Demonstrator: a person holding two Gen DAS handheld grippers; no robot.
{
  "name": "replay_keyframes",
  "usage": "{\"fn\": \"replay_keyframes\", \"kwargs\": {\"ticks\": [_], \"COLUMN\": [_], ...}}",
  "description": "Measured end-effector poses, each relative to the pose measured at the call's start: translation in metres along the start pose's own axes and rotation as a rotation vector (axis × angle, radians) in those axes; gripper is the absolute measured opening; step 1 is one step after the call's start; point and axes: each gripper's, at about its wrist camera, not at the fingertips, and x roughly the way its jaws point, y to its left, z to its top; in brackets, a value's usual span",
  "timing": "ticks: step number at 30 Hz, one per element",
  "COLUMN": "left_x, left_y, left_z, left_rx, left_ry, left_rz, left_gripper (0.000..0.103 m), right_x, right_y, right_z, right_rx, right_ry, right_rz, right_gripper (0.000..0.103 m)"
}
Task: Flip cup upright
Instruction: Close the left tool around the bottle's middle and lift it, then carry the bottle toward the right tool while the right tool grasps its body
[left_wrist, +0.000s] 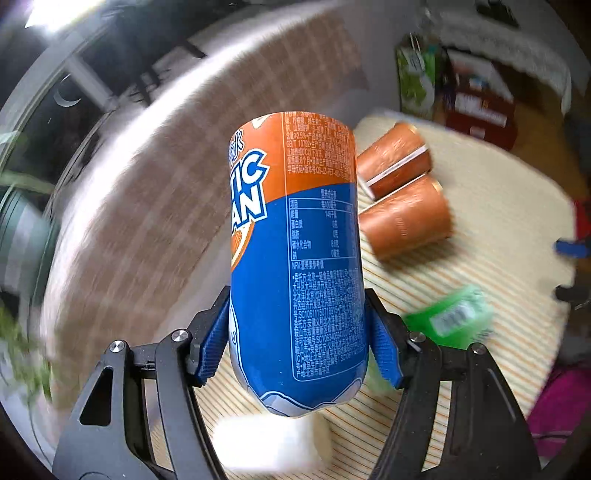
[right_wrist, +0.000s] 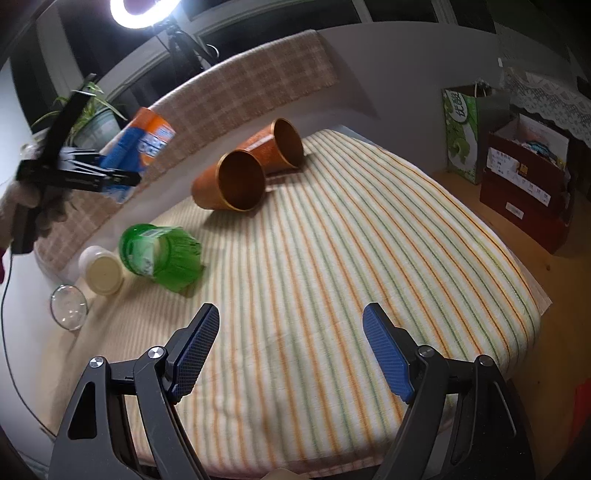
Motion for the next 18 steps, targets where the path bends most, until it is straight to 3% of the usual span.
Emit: {"fn": "replay_keyframes", "kwargs": {"ticks": [5, 8, 10, 18], "left_x": [-0.052, -0.072, -0.086, -0.083], "left_y": [-0.018, -0.048, -0.060, -0.098], "left_z": [-0.037, -0.059, -0.073, -0.144], "left_rx": [-0.120, -0.199, -0.289, -0.584], "left_ry": [-0.040, -0.056, -0.056, -0.021], "left_rz": [-0.050, -0.077, -0.110, -0.243], "left_gripper": [0.069, 0.069, 0.069, 0.069], "right_x": [-0.009, -0.012, -0.013, -0.019], "right_y": [0.017, 0.028, 0.035, 0.067], "right_z": [-0.002, -0.005, -0.008, -0.022], "right_rx": [-0.033, -0.056, -0.069, -0.148], "right_ry": [-0.014, -0.013, -0.008, 0.034], "right_rz": [0.040, 0.068, 0.088, 0.152], "right_gripper": [0.080, 0.080, 0.080, 0.080]}}
